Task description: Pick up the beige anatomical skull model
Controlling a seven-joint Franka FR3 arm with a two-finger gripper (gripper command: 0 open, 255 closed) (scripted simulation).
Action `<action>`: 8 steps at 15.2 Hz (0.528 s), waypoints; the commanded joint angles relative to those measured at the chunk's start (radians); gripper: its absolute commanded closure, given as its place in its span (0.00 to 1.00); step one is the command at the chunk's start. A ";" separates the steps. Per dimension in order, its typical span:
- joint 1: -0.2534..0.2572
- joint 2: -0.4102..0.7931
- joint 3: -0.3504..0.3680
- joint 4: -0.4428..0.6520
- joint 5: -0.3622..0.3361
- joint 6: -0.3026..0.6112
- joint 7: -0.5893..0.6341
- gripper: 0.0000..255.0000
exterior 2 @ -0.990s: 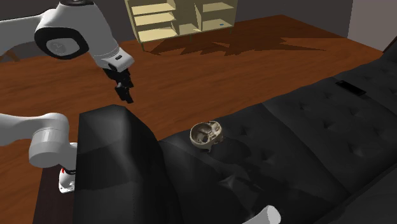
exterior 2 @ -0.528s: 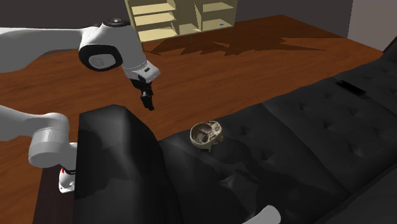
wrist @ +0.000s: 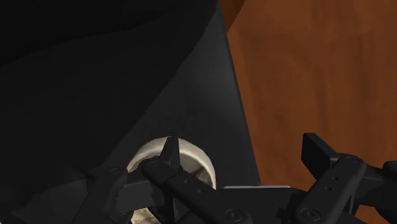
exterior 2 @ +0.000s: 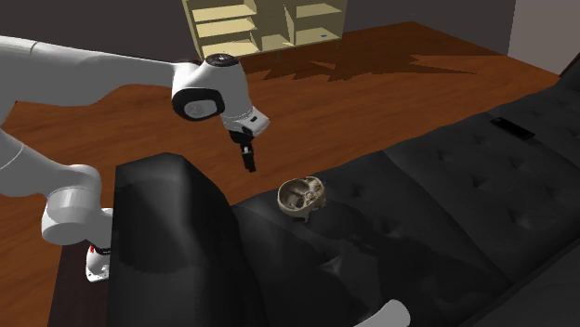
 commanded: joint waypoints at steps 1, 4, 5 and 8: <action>-0.002 0.081 -0.004 0.055 -0.001 0.023 -0.004 0.00; -0.006 0.194 -0.010 0.126 0.000 0.060 -0.011 0.00; -0.008 0.232 -0.012 0.152 0.000 0.070 -0.013 0.00; -0.015 0.347 -0.018 0.239 0.003 0.093 -0.020 0.00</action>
